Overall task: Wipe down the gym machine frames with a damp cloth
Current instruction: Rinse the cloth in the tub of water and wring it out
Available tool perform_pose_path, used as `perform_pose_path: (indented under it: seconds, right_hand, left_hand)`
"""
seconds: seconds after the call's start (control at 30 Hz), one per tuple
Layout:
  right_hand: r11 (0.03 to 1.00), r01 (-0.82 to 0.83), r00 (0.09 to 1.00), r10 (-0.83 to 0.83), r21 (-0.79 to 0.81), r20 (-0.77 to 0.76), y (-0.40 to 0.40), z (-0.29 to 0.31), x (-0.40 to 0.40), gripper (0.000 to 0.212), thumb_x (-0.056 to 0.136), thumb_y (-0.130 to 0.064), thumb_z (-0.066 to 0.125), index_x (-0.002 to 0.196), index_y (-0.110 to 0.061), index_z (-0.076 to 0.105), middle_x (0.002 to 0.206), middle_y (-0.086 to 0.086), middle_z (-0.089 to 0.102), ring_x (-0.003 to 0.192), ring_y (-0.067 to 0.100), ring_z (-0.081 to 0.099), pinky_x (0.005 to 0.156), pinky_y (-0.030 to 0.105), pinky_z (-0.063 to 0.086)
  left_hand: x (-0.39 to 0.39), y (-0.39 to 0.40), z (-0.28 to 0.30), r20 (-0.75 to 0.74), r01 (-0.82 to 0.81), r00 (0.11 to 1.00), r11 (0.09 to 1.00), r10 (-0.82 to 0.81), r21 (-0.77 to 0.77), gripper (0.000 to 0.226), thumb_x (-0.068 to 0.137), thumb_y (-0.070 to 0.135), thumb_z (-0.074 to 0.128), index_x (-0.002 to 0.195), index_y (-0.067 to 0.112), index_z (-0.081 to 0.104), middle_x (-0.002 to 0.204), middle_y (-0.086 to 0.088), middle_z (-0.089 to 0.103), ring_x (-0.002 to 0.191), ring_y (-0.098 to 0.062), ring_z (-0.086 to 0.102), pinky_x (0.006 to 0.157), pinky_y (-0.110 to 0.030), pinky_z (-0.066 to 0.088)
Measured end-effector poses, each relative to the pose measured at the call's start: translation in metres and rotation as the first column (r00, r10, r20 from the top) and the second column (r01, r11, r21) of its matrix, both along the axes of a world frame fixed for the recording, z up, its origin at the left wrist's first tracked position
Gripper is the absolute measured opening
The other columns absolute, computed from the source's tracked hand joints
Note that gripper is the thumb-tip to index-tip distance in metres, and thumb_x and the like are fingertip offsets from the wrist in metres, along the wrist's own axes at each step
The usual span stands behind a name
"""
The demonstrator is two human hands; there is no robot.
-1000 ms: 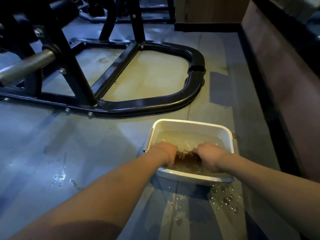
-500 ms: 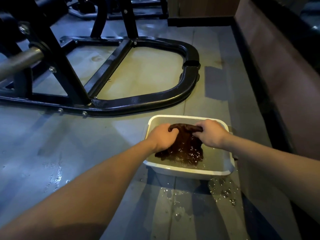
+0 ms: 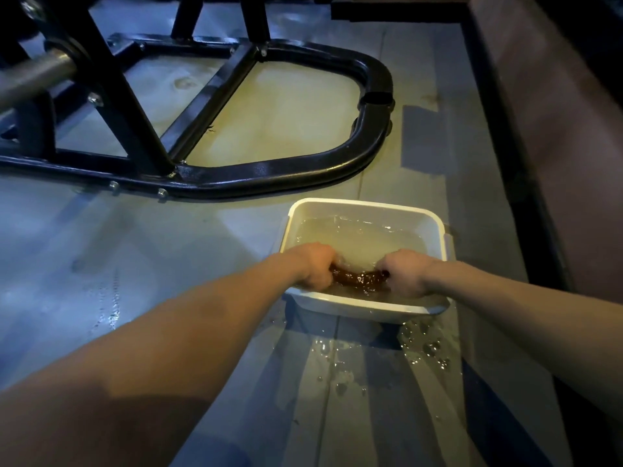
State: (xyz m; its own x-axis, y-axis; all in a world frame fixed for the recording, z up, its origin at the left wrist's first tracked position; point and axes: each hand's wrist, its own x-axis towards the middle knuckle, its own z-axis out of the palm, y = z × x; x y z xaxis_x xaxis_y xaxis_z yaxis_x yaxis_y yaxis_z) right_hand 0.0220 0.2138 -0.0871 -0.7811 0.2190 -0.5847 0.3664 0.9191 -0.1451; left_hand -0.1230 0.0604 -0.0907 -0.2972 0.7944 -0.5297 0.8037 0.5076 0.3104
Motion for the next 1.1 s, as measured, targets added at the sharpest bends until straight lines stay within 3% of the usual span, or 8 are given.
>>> perform_pose_path:
  seconds: [0.13,0.27,0.4,0.5,0.57,0.8,0.97,1.1]
  right_hand:
    - [0.921,0.25,0.944,-0.301,-0.297,-0.137,0.008,0.019,-0.006,0.021,0.103,-0.009,0.047,0.093,-0.021,0.062,0.097,0.008,0.067,0.088,0.018,0.062,0.071,0.027,0.05]
    - [0.849,0.321,0.807,-0.477,-0.419,-0.348,0.011,0.027,-0.014,0.024,0.109,-0.029,0.045,0.109,-0.014,0.063,0.098,0.004,0.067,0.095,0.021,0.064,0.081,0.033,0.053]
    - [0.986,0.134,0.86,-0.168,-0.104,-0.482,0.008,0.022,-0.002,0.015,0.107,-0.035,0.052,0.117,-0.025,0.056,0.101,-0.002,0.067,0.087,0.013,0.061,0.073,0.029,0.053]
    - [0.93,-0.121,0.928,0.23,0.348,-0.293,0.006,0.009,0.005,0.019,0.103,-0.041,0.056,0.114,-0.027,0.064,0.101,-0.002,0.063,0.089,0.017,0.053,0.076,0.031,0.046]
    - [0.898,-0.183,0.936,0.283,0.4,-0.21,0.001,0.001,0.004,0.023,0.101,-0.037,0.059,0.117,-0.024,0.071,0.111,0.0,0.066,0.104,0.021,0.055,0.09,0.037,0.05]
    - [0.947,-0.179,0.974,0.209,0.267,-0.088,-0.013,0.0,0.003,0.024,0.103,-0.014,0.05,0.123,-0.017,0.062,0.101,0.005,0.062,0.086,0.021,0.055,0.074,0.03,0.042]
    - [0.994,0.108,0.885,-0.091,0.012,-0.457,-0.008,0.015,0.002,0.009,0.104,-0.029,0.048,0.109,-0.025,0.054,0.101,0.0,0.066,0.085,0.016,0.06,0.075,0.035,0.053]
    - [0.968,0.244,0.716,-0.225,-0.065,-0.661,-0.005,0.034,-0.012,0.02,0.103,-0.04,0.048,0.098,-0.026,0.061,0.083,-0.007,0.065,0.076,0.011,0.06,0.063,0.029,0.048]
  left_hand:
    - [-0.004,0.0,0.018,0.114,-0.237,0.971,0.928,0.212,0.288,0.017,0.105,0.023,0.045,0.1,0.019,0.061,0.089,-0.001,0.063,0.089,-0.02,0.062,0.068,-0.025,0.045]
    - [-0.004,-0.002,0.036,0.214,-0.38,0.924,0.815,0.316,0.437,0.02,0.106,0.031,0.046,0.098,0.021,0.06,0.087,-0.003,0.066,0.082,-0.016,0.065,0.068,-0.026,0.052]
    - [-0.01,-0.011,0.032,0.054,-0.176,0.984,0.933,0.168,0.314,0.012,0.1,0.029,0.055,0.104,0.022,0.064,0.089,-0.001,0.067,0.086,-0.017,0.066,0.079,-0.032,0.059]
    - [-0.007,-0.014,0.023,-0.202,0.058,0.979,0.995,-0.041,0.075,0.014,0.096,0.029,0.058,0.103,0.022,0.067,0.088,0.0,0.066,0.085,-0.021,0.063,0.076,-0.035,0.056]
    - [0.001,-0.011,0.019,-0.185,0.059,0.981,0.998,-0.063,-0.029,0.016,0.095,0.029,0.059,0.102,0.018,0.07,0.087,-0.002,0.066,0.085,-0.022,0.064,0.074,-0.033,0.055]
    - [0.005,-0.003,0.013,-0.032,-0.038,0.999,0.995,0.035,-0.097,0.016,0.098,0.01,0.057,0.109,0.018,0.067,0.106,-0.005,0.065,0.101,-0.022,0.062,0.088,-0.031,0.054]
    - [-0.003,-0.002,0.029,0.327,-0.426,0.869,0.898,0.371,0.114,0.025,0.106,0.015,0.042,0.1,0.009,0.065,0.088,-0.009,0.063,0.084,-0.019,0.06,0.072,-0.025,0.049]
    - [-0.004,0.002,0.045,0.365,-0.546,0.825,0.775,0.431,0.319,0.036,0.11,0.019,0.033,0.086,0.013,0.059,0.079,-0.006,0.06,0.077,-0.016,0.058,0.068,-0.026,0.045]
